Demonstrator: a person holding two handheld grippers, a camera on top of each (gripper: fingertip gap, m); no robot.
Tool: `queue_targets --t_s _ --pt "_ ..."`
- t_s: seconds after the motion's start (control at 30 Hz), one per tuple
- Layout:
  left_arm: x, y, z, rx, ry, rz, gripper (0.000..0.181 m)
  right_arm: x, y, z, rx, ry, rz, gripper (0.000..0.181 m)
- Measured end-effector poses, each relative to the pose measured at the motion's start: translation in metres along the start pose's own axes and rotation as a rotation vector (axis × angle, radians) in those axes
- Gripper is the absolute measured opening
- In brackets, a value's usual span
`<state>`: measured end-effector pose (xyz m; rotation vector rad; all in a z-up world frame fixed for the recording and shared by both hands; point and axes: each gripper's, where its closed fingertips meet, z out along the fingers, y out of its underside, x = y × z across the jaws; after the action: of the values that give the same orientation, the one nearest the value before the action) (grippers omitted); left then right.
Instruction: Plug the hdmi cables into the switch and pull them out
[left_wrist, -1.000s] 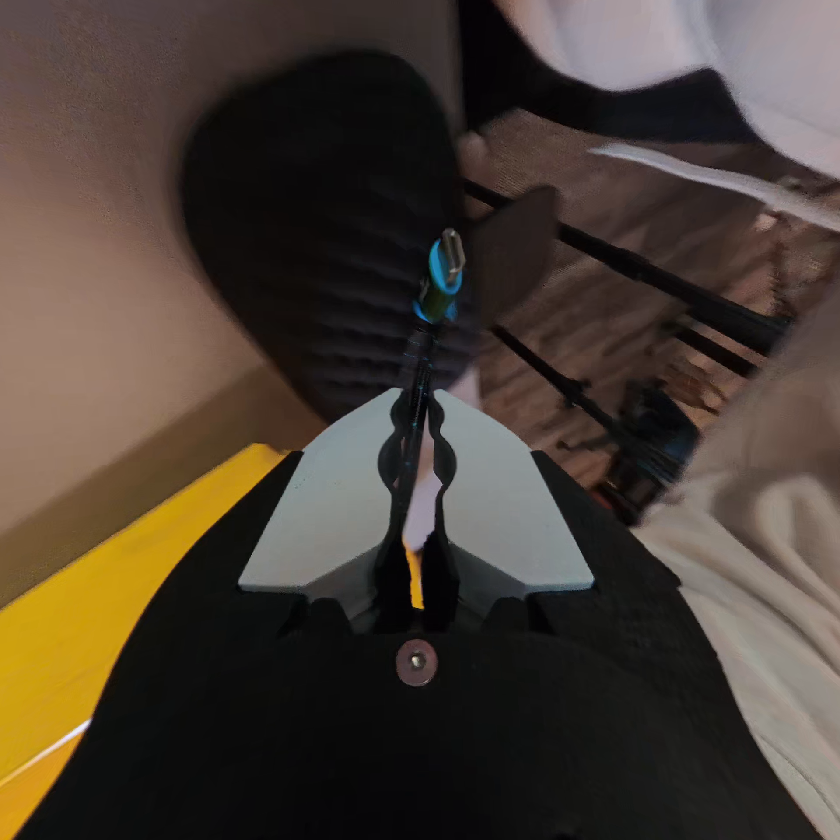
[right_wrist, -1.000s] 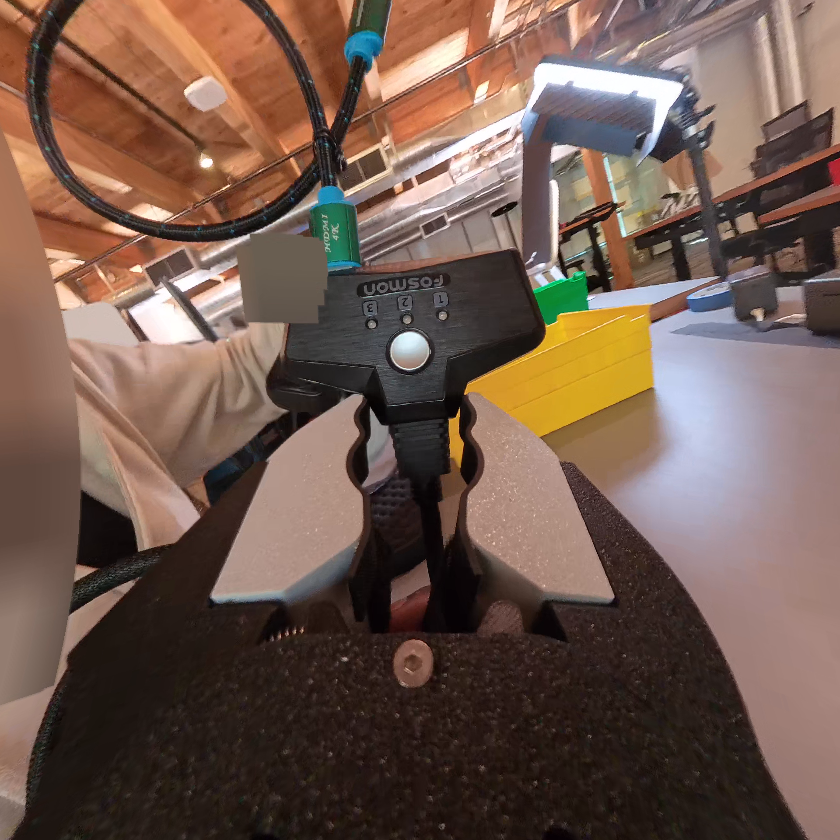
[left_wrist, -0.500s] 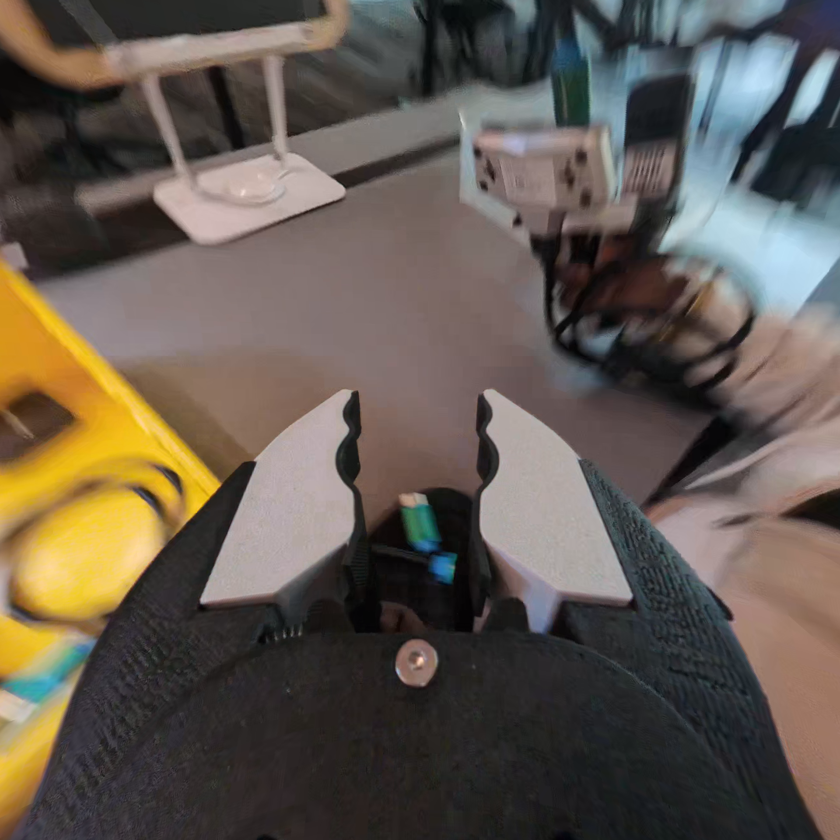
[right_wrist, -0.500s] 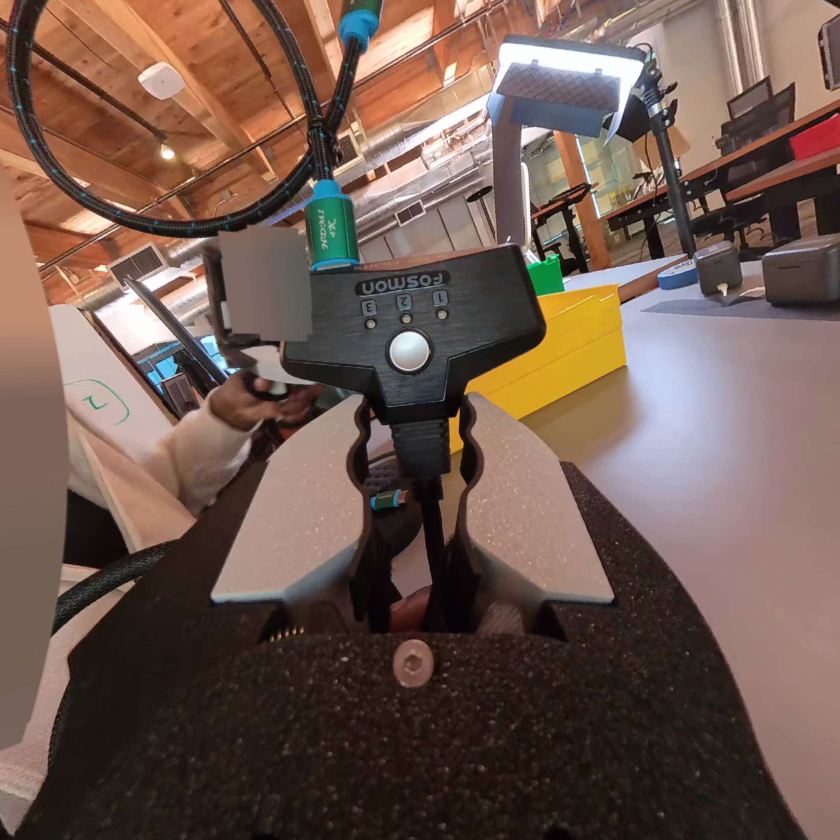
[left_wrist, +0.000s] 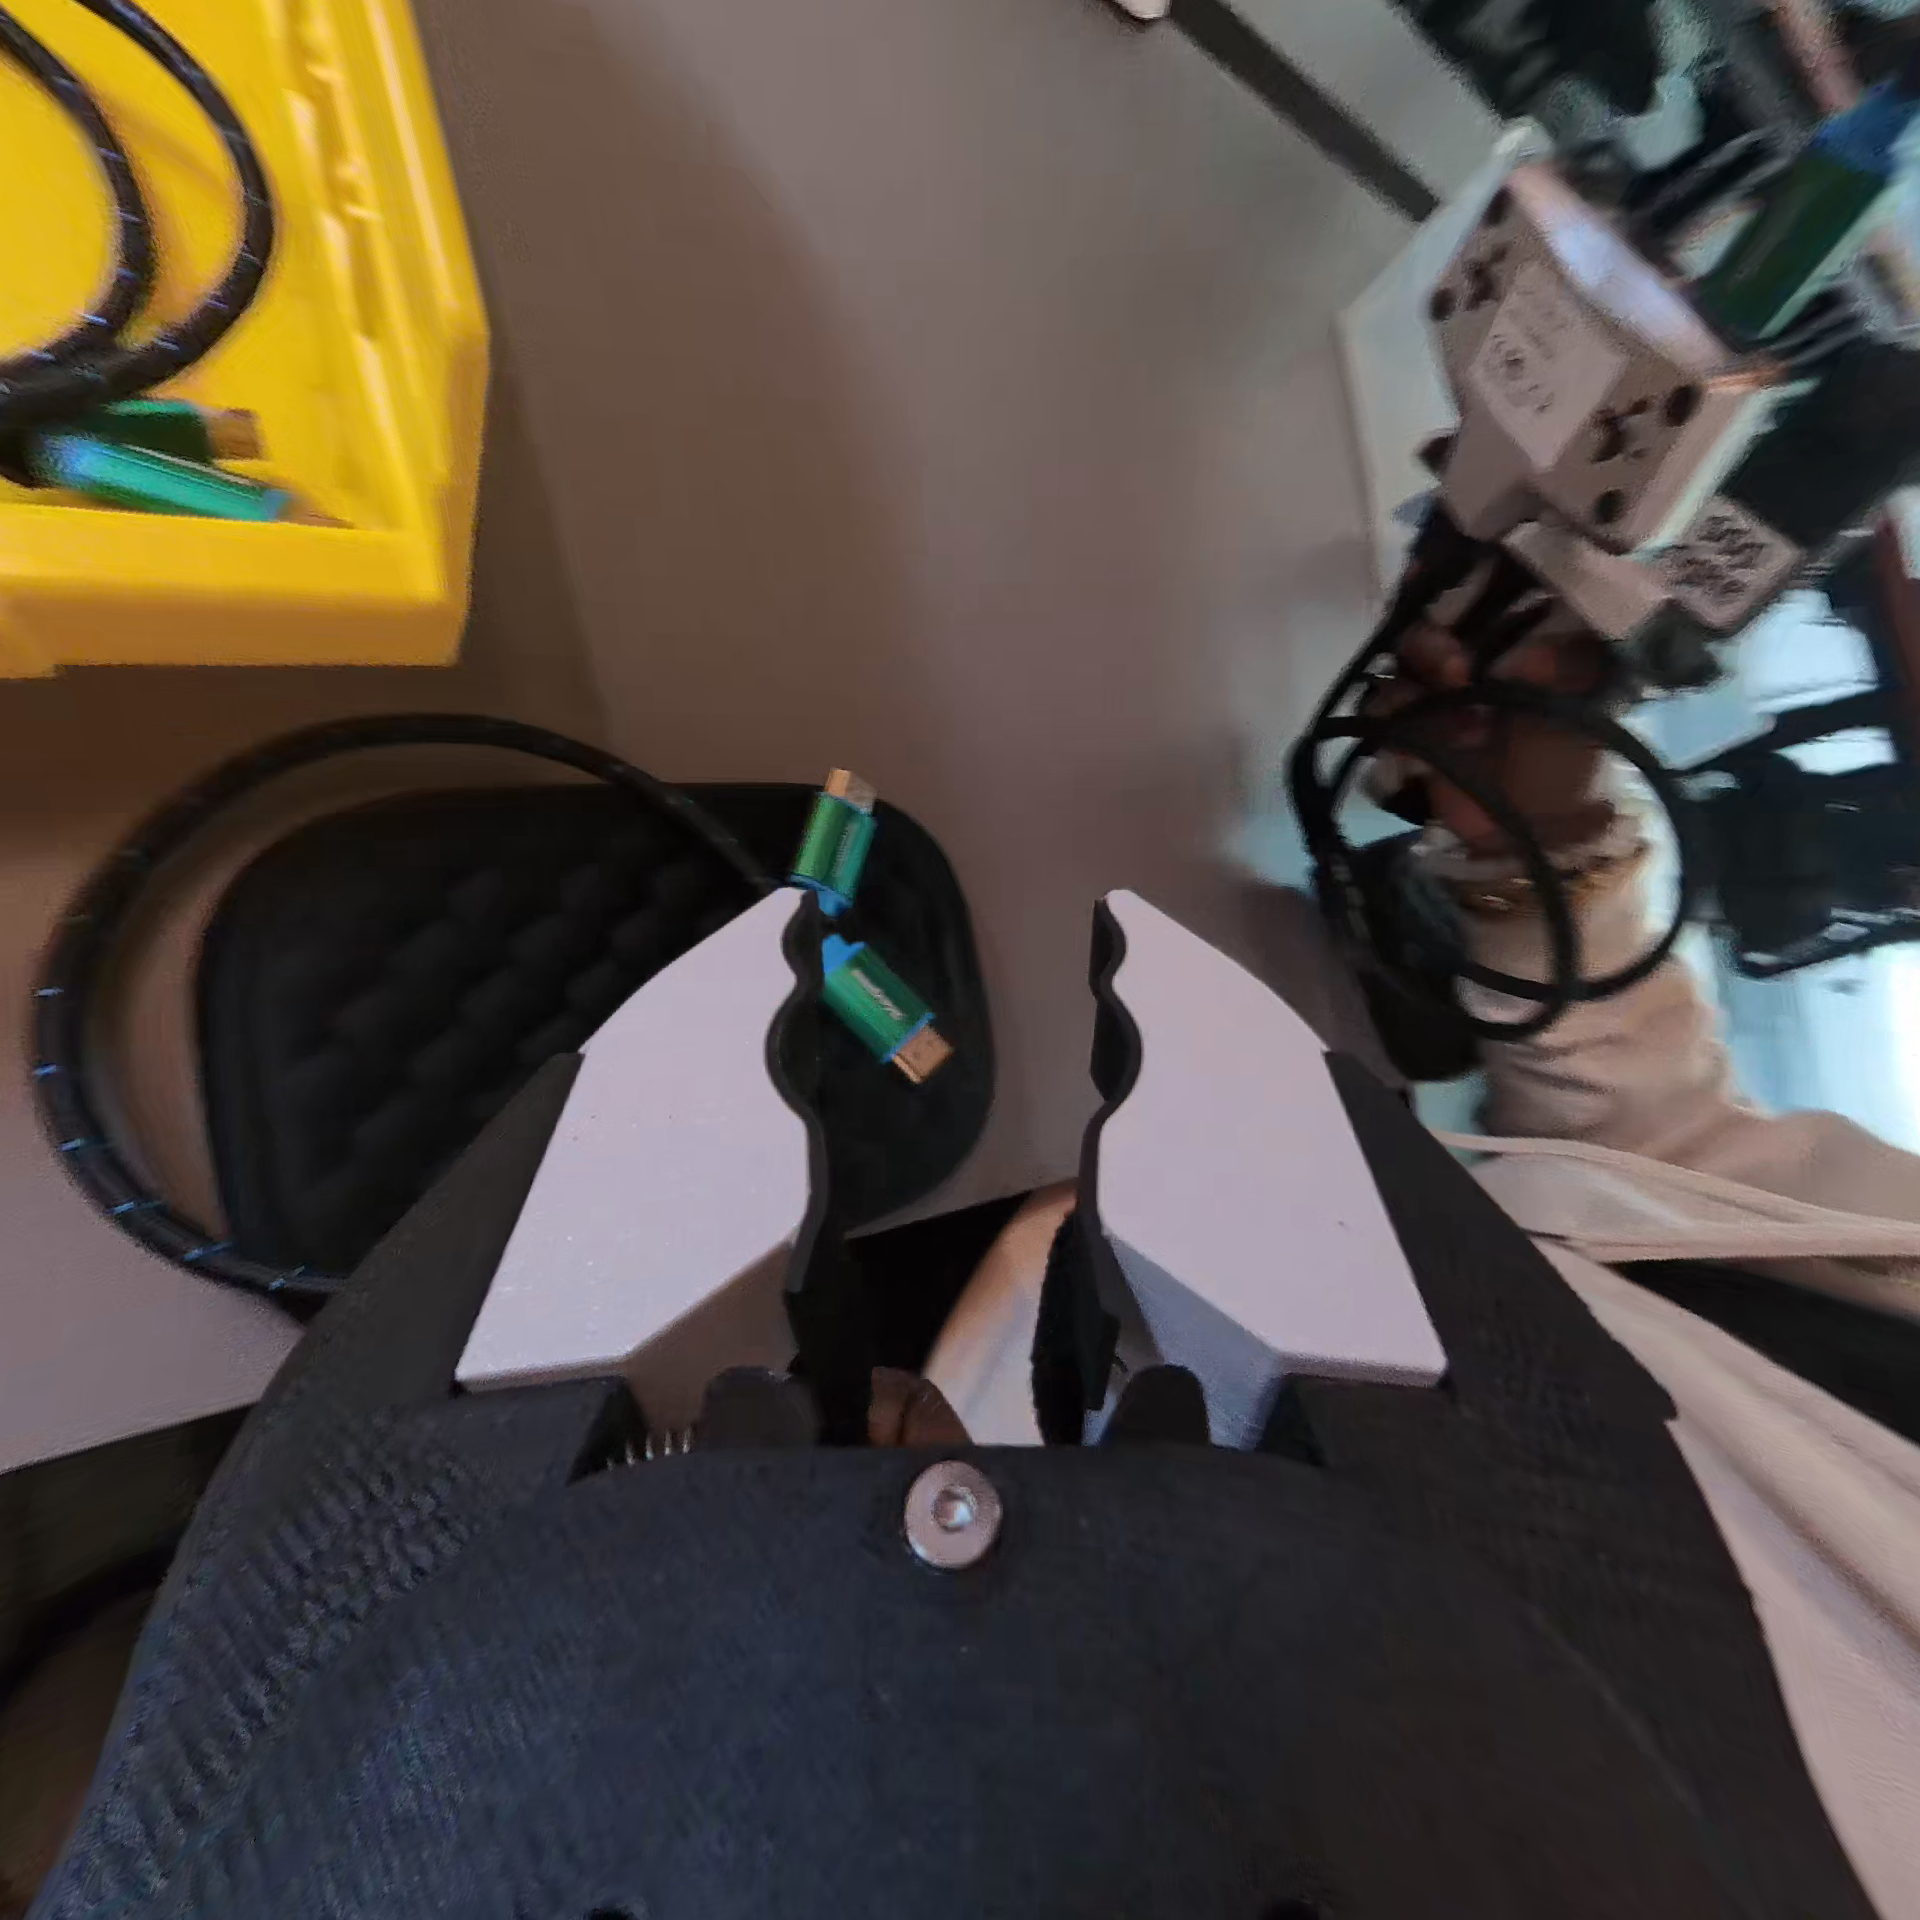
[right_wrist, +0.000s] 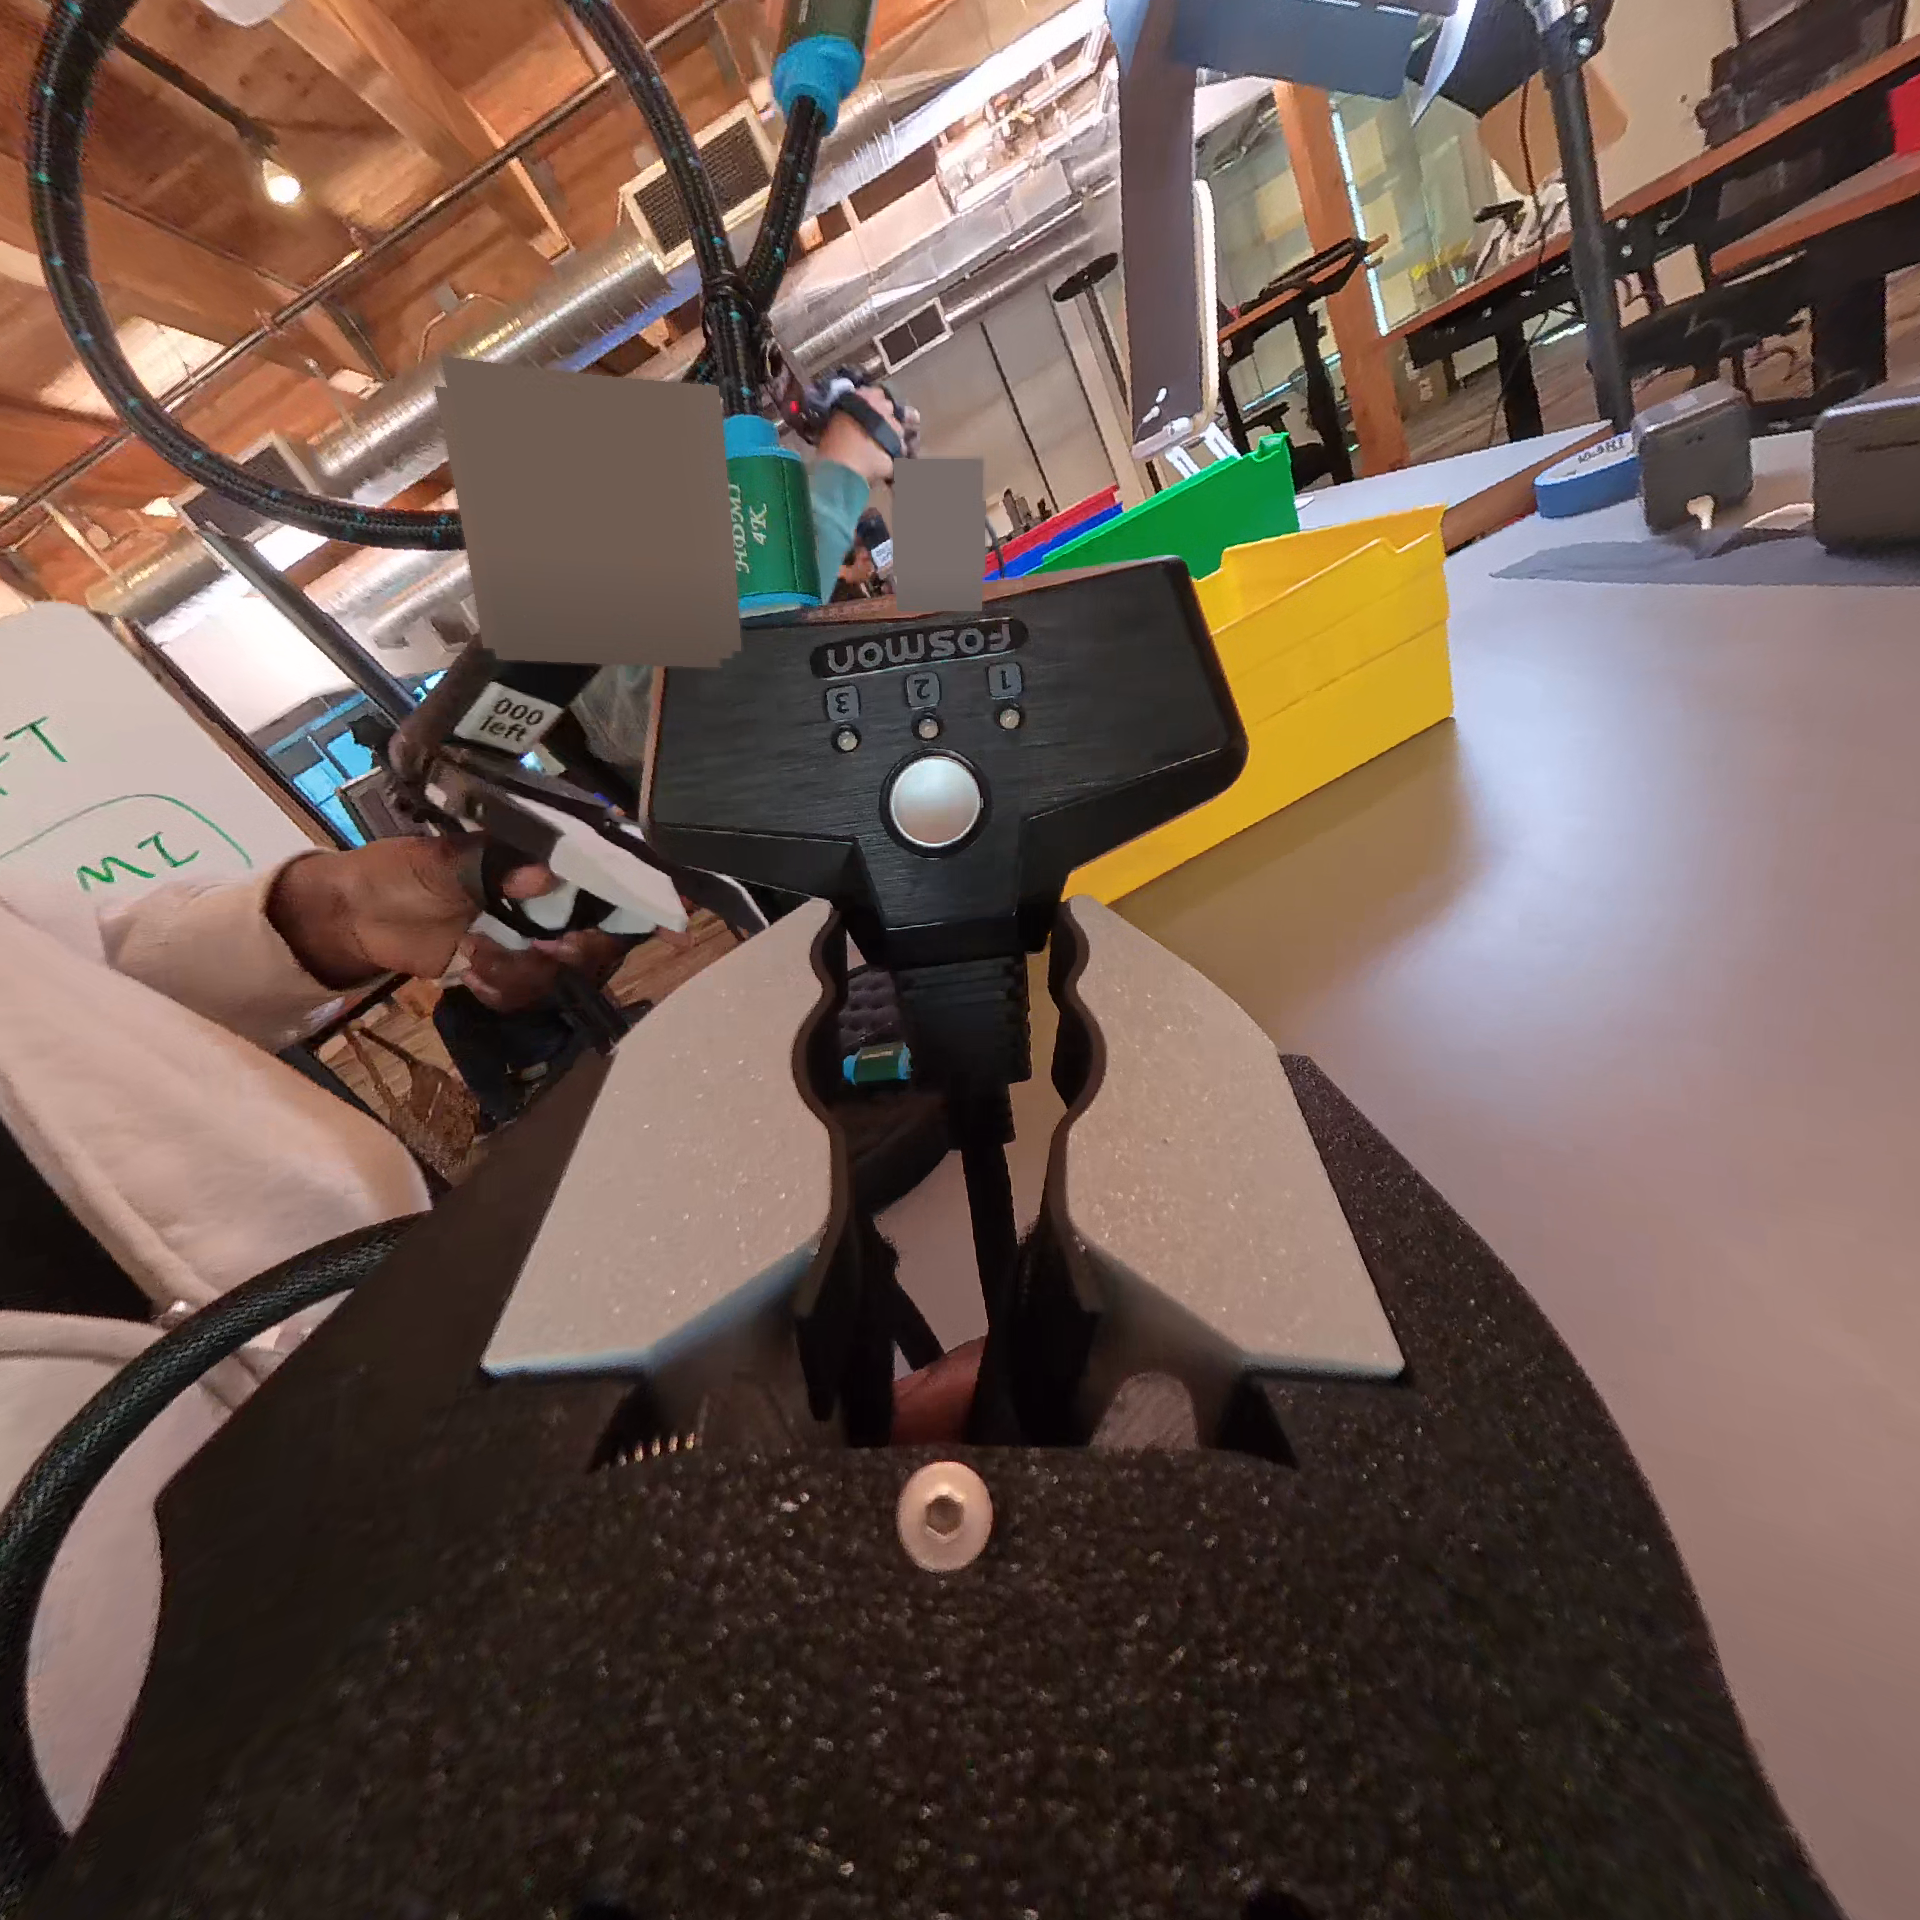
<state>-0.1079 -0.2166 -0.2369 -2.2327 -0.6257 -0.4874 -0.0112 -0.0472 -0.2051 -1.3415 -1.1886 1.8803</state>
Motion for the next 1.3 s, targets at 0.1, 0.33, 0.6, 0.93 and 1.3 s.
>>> queue_targets --t_s 0.1,0.33,0.6,0.93,1.3 --pt "-0.008 0.015 0.010 -0.076 -0.077 -0.149 0.046 0.008 0.001 -0.005 0.025 0.033 0.056 0.038" --pt "-0.014 0.036 0.021 -0.291 -0.244 -0.406 0.044 0.031 0.001 -0.028 0.031 0.141 0.133 0.038" --pt "-0.021 0.046 0.045 -0.585 -0.387 -0.213 0.055 0.033 -0.003 -0.034 0.050 0.155 0.141 0.038" --pt "-0.045 0.056 0.049 -0.627 -0.421 -0.033 0.029 0.031 -0.015 -0.043 0.091 0.168 0.116 0.037" --pt "0.061 -0.041 0.038 0.084 0.262 0.117 0.017 0.029 -0.017 -0.041 0.099 0.158 0.069 0.037"
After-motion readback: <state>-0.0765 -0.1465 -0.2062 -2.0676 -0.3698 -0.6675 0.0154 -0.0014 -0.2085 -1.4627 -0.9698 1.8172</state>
